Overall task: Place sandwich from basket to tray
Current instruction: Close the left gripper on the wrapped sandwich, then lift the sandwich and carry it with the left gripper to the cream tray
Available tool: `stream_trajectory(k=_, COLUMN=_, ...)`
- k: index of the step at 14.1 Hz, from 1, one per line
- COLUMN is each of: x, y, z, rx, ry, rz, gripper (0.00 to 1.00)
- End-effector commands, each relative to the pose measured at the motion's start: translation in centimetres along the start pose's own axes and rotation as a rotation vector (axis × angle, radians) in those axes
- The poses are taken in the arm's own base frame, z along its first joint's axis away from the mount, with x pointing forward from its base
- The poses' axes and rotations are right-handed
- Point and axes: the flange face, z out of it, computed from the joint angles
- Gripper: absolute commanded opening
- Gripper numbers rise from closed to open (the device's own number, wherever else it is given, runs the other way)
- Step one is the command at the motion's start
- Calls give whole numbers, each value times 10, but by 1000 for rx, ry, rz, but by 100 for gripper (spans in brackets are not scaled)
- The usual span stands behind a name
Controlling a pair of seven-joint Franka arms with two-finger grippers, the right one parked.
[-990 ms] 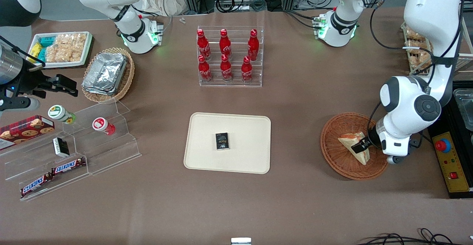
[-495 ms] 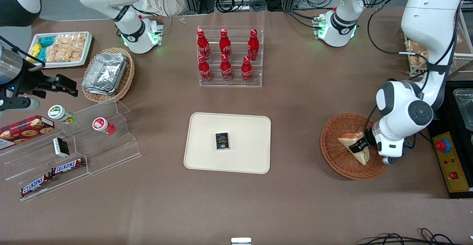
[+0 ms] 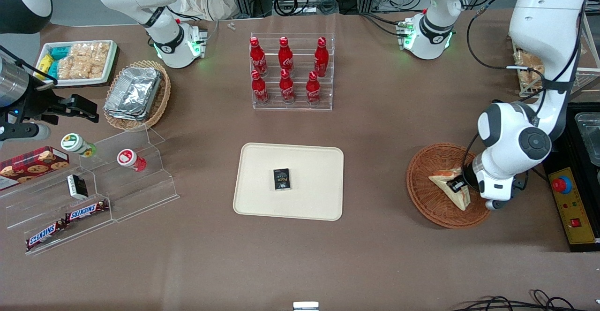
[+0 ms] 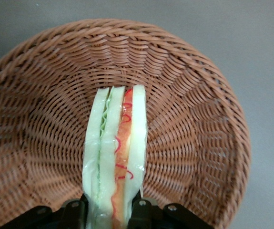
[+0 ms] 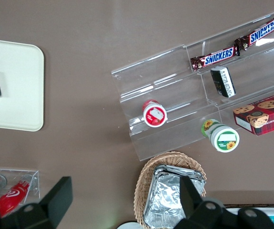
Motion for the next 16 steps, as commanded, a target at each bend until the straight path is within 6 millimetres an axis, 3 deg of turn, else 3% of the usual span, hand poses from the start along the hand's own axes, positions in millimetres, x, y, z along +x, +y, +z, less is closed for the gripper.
stream_trajectory(k=1, x=-3, y=27, z=-80, rx=37, ry=-17, rz=55, gripper=0)
stream_trajectory(k=4, x=-15, y=62, z=-167, rx=67, ry=-86, rz=204, gripper=0)
stream_trajectory(k=6, x=-40, y=90, z=-216, rx=74, ry=-124, rz=271, gripper=0)
stream_trajectory(k=8, x=-63, y=124, z=-239, rx=13, ry=-122, rz=433, gripper=0)
stream_trajectory(k=10, x=-104, y=170, z=-226, rx=-35, ry=-155, rz=623, gripper=0)
stream_trajectory(k=12, x=-139, y=209, z=-197, rx=-61, ry=-159, rz=619, gripper=0)
stream_trajectory(k=13, x=-147, y=225, z=-176, rx=-87, ry=-166, rz=625, gripper=0)
stream_trajectory(k=15, x=-192, y=271, z=-126, rx=-105, ry=-145, rz=697, gripper=0)
stream_trajectory(k=16, x=-204, y=286, z=-99, rx=-98, ry=-96, rz=707, gripper=0)
